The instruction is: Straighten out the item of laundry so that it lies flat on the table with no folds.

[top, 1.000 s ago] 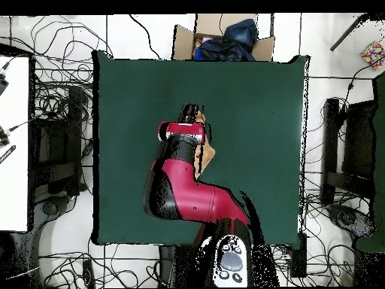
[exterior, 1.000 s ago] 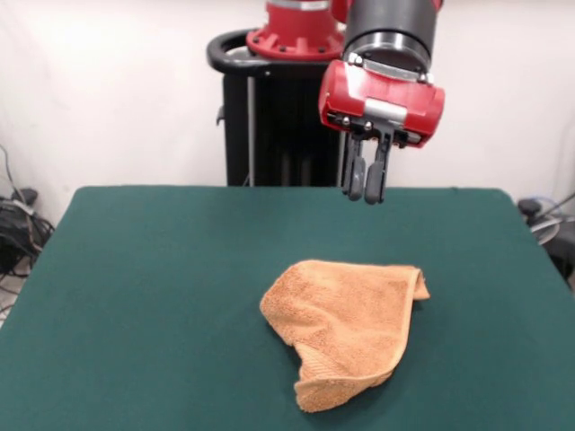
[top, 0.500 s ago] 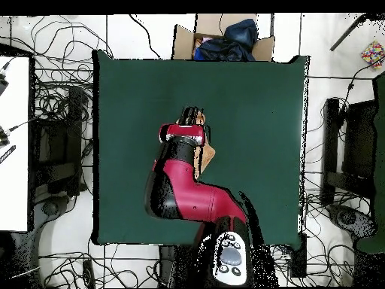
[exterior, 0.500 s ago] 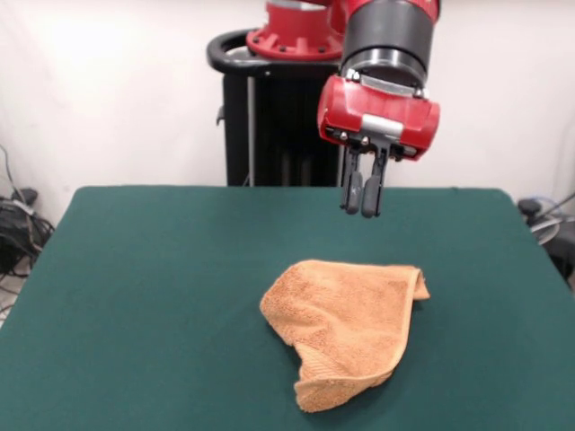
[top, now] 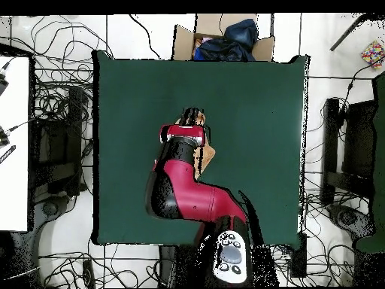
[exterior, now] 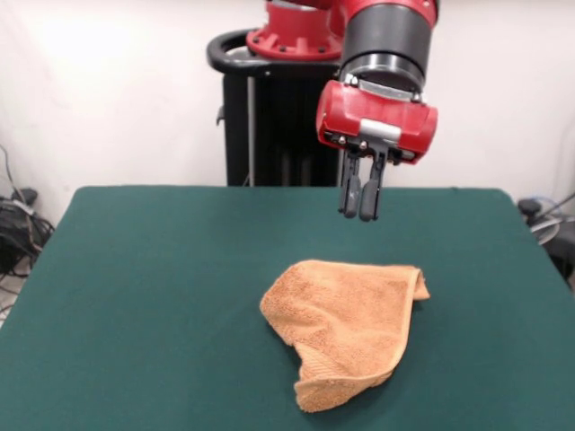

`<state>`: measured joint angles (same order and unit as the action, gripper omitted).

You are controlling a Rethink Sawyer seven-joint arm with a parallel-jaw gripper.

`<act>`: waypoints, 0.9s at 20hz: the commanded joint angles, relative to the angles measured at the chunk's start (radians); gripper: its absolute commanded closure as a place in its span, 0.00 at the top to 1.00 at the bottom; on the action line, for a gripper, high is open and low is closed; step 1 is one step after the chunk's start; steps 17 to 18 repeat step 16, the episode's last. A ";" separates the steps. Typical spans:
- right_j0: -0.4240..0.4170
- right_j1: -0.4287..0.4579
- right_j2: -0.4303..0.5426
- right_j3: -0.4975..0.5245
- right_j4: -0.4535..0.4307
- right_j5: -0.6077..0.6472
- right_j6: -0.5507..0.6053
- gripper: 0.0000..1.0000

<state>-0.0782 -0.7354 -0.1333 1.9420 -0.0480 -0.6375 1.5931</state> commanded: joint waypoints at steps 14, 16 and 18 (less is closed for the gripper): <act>0.058 0.069 -0.053 0.029 0.042 -0.026 0.144 0.00; 0.062 0.080 -0.055 0.029 0.042 -0.039 0.149 0.00; 0.062 0.080 -0.055 0.029 0.042 -0.039 0.149 0.00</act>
